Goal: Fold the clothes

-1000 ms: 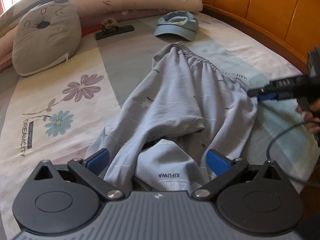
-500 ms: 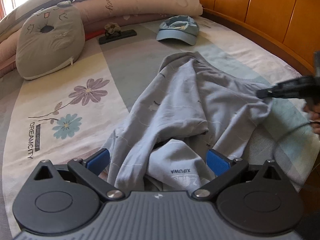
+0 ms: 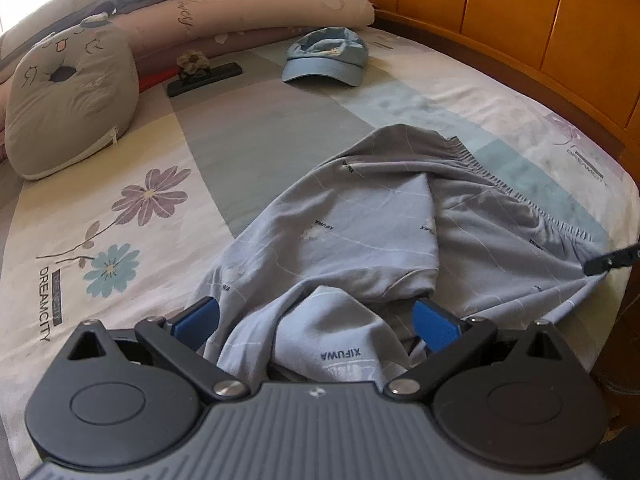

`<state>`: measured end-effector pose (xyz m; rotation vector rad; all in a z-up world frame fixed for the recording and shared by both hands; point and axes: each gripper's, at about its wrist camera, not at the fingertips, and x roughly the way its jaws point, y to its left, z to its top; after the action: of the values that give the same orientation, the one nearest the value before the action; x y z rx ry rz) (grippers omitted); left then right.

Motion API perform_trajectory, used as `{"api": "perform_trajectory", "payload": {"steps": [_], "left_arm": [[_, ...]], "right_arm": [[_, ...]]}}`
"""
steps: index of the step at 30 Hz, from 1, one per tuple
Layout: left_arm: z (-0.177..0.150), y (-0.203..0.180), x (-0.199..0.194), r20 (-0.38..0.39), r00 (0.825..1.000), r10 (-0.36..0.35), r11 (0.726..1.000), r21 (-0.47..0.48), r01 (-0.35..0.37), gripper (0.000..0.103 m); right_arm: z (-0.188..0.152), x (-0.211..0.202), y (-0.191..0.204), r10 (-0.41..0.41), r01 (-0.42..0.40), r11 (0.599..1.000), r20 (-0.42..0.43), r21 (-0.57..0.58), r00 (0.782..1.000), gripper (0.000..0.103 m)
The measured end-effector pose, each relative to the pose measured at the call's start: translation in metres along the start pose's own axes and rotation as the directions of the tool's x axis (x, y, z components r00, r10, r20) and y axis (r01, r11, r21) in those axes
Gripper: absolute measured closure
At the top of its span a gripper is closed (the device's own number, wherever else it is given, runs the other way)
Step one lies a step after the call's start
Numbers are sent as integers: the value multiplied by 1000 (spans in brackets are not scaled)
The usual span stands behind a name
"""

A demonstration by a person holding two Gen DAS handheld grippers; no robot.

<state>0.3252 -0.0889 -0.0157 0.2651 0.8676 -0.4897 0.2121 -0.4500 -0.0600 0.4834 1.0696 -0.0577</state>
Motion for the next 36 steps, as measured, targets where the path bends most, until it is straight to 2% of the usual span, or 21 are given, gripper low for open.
{"api": "perform_trajectory", "payload": {"steps": [3, 6, 9, 13, 16, 20, 22, 24, 28, 30, 33, 36], "left_arm": [[4, 0, -1, 12, 1000, 3, 1000, 2, -3, 1], [8, -1, -2, 22, 1000, 12, 1000, 1, -12, 1], [9, -1, -2, 22, 999, 33, 999, -7, -33, 1], [-1, 7, -4, -12, 998, 61, 997, -56, -61, 1], [-13, 16, -7, -39, 996, 86, 991, -95, -90, 1], [-31, 28, -8, -69, 993, 93, 983, -153, -103, 1], [-40, 32, -11, -77, 992, 100, 979, -172, -112, 1], [-49, 37, -16, -84, 991, 100, 975, -190, -115, 1], [-66, 47, -31, -85, 992, 96, 968, -223, -113, 1], [-72, 51, -42, -77, 993, 90, 967, -232, -105, 1], [-81, 56, -54, -70, 994, 79, 968, -233, -93, 1], [-89, 61, -58, -91, 992, 84, 968, -228, -103, 1]], "right_arm": [[9, -18, -9, -9, 9, 1000, 73, -1, 997, 91], [38, -24, -2, -9, 19, 998, 151, -63, 989, 90], [72, -11, 16, 17, 9, 990, 180, -143, 983, 81], [97, 23, 60, 115, -72, 959, 144, -274, 983, 71], [89, 51, 95, 181, -147, 924, 65, -353, 981, 67], [70, 85, 124, 146, -136, 897, -9, -420, 989, 56], [61, 95, 129, 119, -110, 892, -6, -439, 993, 49], [55, 93, 130, 144, -134, 887, -11, -441, 990, 29], [52, 95, 132, 173, -168, 884, -29, -436, 985, 14], [51, 98, 132, 192, -195, 886, -50, -421, 980, 0], [51, 101, 134, 194, -200, 896, -57, -397, 979, 0], [50, 101, 139, 173, -184, 889, -65, -419, 983, 0]]}}
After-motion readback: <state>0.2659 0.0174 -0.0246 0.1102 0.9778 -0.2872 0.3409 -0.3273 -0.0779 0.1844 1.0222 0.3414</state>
